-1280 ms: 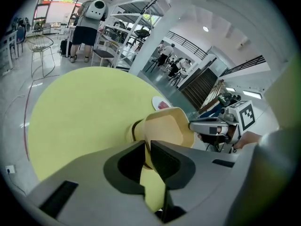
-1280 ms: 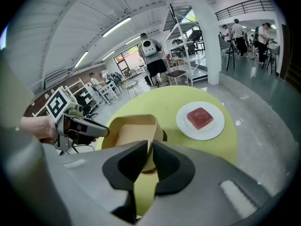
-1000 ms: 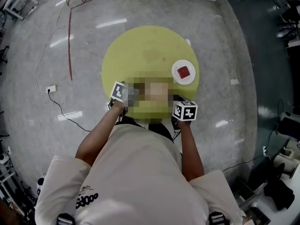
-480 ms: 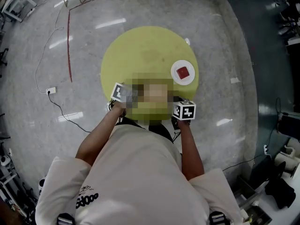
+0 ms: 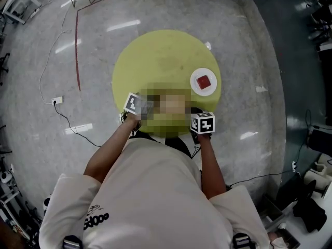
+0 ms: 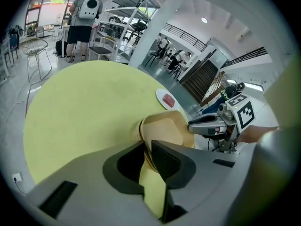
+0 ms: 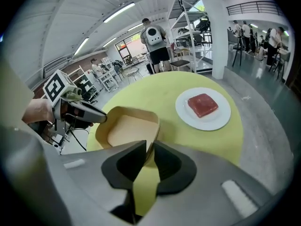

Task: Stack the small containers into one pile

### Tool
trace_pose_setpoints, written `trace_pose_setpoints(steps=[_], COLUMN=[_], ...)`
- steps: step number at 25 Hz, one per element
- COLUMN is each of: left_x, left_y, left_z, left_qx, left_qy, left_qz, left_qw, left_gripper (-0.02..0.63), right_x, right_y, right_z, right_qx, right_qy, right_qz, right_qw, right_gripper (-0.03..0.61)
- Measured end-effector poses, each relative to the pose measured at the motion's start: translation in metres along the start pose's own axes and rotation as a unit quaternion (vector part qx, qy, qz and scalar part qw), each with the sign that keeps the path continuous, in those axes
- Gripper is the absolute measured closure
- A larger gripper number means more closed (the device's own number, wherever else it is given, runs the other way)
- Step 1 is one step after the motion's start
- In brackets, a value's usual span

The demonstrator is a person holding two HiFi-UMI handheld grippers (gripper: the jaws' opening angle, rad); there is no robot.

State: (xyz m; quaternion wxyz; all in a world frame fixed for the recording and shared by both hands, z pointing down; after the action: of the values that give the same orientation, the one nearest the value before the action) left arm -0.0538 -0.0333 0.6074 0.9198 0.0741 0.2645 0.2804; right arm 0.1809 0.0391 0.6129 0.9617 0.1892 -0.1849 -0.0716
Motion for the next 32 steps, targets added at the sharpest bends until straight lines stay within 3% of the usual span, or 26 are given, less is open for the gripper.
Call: trace_pose_setpoints(steps=[12, 19, 22, 27, 32], left_x=[-0.002, -0.006, -0.006, -0.007, 0.003], left_y=[-0.002, -0.025, -0.045, -0.086, -0.137], left_z=[-0.005, -0.026, -0.047, -0.096, -0.170], left_qx=[0.019, 0.061, 0.094, 0.177, 0.277], left_qy=[0.011, 0.010, 0.006, -0.011, -0.064], left_qz=[0.002, 0.015, 0.032, 0.060, 0.123], left_qw=[0.9998, 0.9980, 0.9951, 0.9823, 0.9508], left_gripper=[0.557, 0.486, 0.485, 0.489, 0.522], right_x=[0.002, 0.015, 0.015, 0.003, -0.020], right_y=[-0.007, -0.049, -0.079, -0.134, -0.191], right_z=[0.000, -0.028, -0.053, -0.097, -0.152], right_qx=[-0.003, 0.064, 0.107, 0.187, 0.260], right_qy=[-0.019, -0.024, -0.018, 0.001, 0.055], right_qz=[0.000, -0.004, -0.023, -0.073, -0.159], right_qw=[1.000, 0.998, 0.994, 0.980, 0.951], right_gripper=[0.499, 0.471, 0.472, 0.487, 0.534])
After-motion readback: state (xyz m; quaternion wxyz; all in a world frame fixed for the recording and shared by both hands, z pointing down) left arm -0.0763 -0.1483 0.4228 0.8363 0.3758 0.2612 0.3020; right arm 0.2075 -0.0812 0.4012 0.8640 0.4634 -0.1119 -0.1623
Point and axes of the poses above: the fingertips, and each gripper's own axes: z forward along the fingers, x to its right, y out of its underside, the point moved 8 cm from there along -z, backward along the fingers, and after that the axes turned 8 degrees about -x, right-handed, at the moved point
